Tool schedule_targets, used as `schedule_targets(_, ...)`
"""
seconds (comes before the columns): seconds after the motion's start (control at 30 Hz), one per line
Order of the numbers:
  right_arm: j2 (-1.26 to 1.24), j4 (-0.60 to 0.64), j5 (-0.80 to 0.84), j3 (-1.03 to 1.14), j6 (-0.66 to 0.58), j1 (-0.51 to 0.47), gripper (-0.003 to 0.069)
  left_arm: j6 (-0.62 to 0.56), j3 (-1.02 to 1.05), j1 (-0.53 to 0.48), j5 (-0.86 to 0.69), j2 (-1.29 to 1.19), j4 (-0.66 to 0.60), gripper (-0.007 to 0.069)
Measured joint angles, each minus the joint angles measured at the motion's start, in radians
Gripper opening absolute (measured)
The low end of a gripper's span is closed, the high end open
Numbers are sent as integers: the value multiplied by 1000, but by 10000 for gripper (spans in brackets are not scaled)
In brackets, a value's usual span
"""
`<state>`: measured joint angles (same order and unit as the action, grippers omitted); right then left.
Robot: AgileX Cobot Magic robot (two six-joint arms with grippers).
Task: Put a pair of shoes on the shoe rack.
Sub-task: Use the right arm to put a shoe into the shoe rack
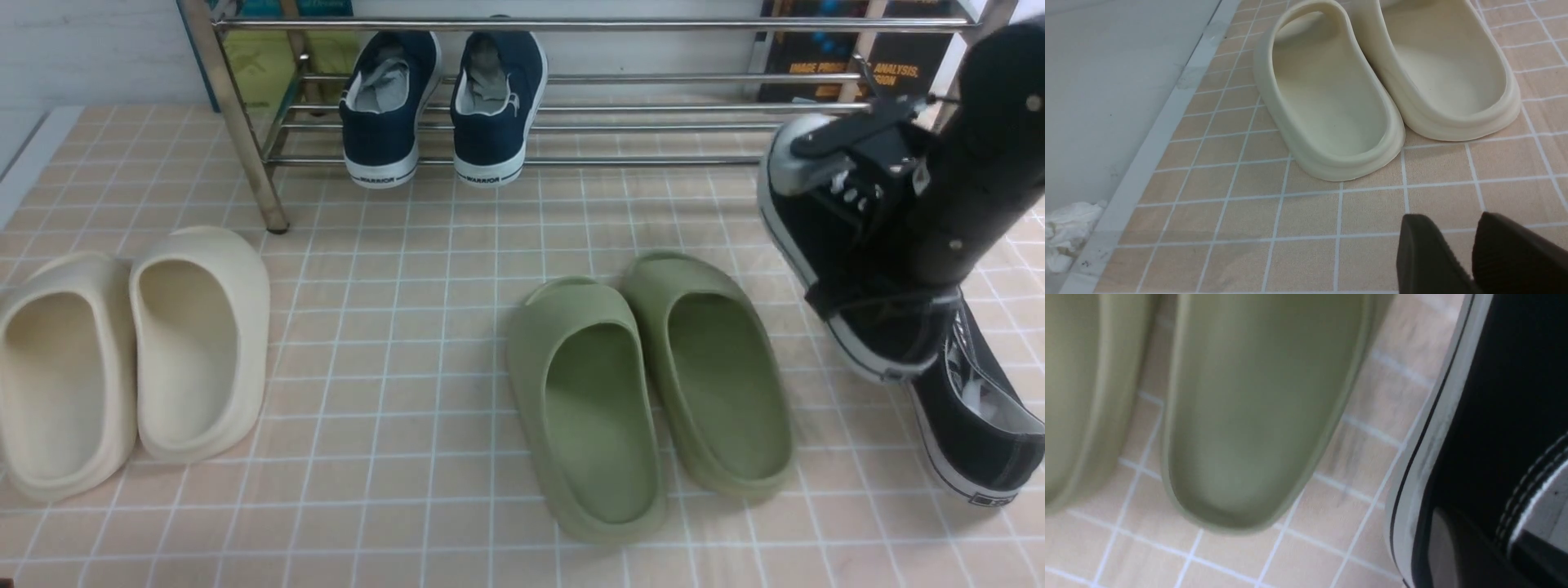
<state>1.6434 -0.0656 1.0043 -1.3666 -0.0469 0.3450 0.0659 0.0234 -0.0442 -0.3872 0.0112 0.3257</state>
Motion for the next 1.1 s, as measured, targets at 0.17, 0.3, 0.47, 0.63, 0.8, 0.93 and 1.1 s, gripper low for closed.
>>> schedule_targets(0.17,43,-3,10,-134,-16,0,1,0,0,0,0,0,1,218)
schedule_targets(0.3,154,-21,33,-249,-19,0,1,0,0,0,0,0,1,218)
schedule_targets(0.47,256,-41,38,-359,-19,0,1,0,0,0,0,0,1,221)
schedule_targets(0.63,396,-69,47,-532,-19,0,1,0,0,0,-1,0,1,225)
schedule_targets(0.8,501,-72,53,-679,-19,0,1,0,0,0,-1,0,1,226)
schedule_targets(0.93,577,-89,53,-778,-19,0,1,0,0,0,-1,0,1,226)
schedule_targets(1.1,654,-152,15,-864,-19,0,1,0,0,0,-1,0,1,226)
